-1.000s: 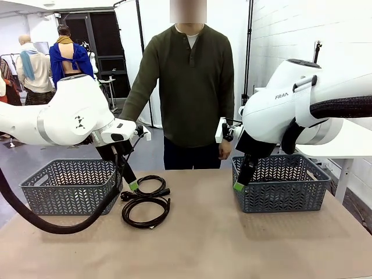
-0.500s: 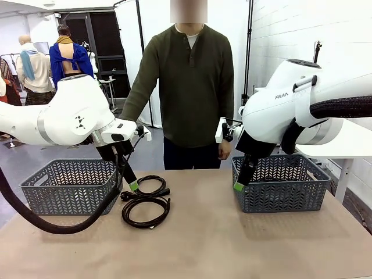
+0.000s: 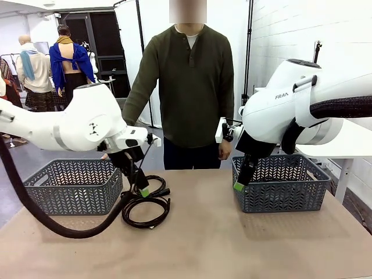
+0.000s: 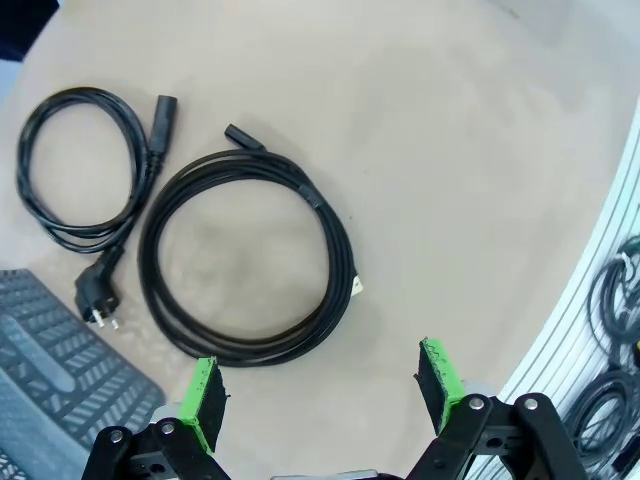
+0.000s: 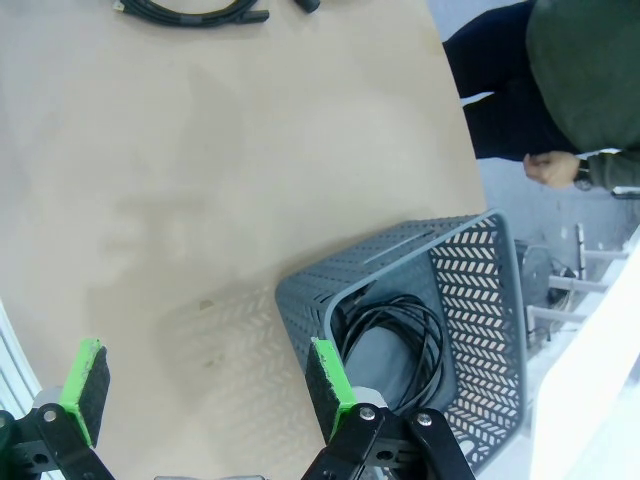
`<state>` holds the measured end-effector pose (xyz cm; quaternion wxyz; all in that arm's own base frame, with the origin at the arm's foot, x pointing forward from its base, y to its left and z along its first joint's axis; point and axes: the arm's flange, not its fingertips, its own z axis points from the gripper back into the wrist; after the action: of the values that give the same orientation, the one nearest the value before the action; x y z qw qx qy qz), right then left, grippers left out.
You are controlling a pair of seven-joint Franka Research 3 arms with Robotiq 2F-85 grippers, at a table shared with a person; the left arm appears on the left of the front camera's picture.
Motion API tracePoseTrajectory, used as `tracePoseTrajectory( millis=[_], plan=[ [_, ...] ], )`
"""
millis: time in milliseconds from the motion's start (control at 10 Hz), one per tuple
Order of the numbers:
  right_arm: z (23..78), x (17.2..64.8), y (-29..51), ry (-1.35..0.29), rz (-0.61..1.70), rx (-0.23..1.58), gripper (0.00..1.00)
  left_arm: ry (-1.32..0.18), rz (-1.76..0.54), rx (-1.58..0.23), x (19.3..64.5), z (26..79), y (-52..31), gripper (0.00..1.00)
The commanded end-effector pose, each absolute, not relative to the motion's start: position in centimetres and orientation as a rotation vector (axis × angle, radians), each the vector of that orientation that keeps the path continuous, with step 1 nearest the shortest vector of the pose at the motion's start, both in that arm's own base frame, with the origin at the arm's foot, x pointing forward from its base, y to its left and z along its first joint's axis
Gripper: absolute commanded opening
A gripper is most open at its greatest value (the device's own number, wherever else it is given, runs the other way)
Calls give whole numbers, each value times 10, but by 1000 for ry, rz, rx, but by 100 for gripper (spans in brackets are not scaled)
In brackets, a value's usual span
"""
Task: Organize the cables according to human instructions.
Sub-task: Pick up a bundle of cables and place it in the basket indicated by the human.
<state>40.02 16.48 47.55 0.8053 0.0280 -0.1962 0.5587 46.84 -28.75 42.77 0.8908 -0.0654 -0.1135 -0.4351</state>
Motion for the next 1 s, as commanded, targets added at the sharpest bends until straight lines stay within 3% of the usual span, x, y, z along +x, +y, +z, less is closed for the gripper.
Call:
tracePoseTrajectory(
  millis=[0, 500, 900],
  plan=[
    [475, 400, 165, -422, 1186, 48, 100, -193, -846, -122, 485, 423, -312, 100],
    [475, 400, 165, -422, 1186, 48, 100, -117, -736, -107, 509, 390, -346, 100],
    [475, 400, 165, -422, 1186, 48, 100, -141, -761, -136, 503, 386, -336, 100]
  ],
)
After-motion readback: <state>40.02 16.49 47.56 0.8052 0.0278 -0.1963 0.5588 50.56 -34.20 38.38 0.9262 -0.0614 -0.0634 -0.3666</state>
